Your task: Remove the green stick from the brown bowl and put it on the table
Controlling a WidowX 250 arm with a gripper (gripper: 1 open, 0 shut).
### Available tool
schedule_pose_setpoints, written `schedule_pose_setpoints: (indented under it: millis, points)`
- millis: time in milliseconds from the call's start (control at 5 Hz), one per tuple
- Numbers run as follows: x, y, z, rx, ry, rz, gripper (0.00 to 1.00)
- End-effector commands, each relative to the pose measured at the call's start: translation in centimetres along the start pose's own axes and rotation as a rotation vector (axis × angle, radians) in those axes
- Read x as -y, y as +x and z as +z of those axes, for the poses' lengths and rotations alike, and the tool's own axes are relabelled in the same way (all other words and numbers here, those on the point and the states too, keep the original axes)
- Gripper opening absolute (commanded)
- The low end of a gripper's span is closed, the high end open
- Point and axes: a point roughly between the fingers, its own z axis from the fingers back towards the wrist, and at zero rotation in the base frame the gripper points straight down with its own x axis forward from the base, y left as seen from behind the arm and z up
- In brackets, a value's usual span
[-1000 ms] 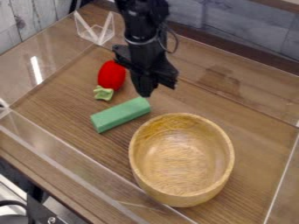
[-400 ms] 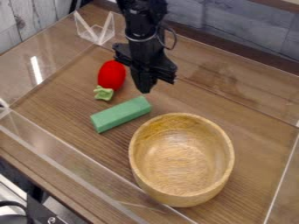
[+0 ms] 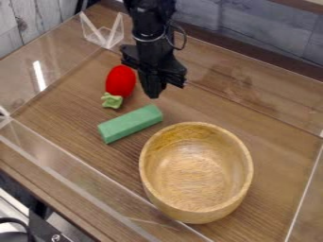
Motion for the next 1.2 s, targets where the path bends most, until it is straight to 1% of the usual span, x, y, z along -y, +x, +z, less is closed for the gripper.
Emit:
schedule_pose_setpoints:
  millis: [0, 400, 800, 1000]
  points:
    - [-1.0, 1.7, 0.8, 0.063, 0.018, 0.034, 0.00]
    - [-1.1, 2.7, 0.7, 0.061, 0.022, 0.090, 0.00]
    - [-1.8, 2.2, -2.0, 0.061, 0.016, 0.094, 0.00]
    - [-2.5, 2.5, -1.0, 0.060, 0.008, 0.086, 1.00]
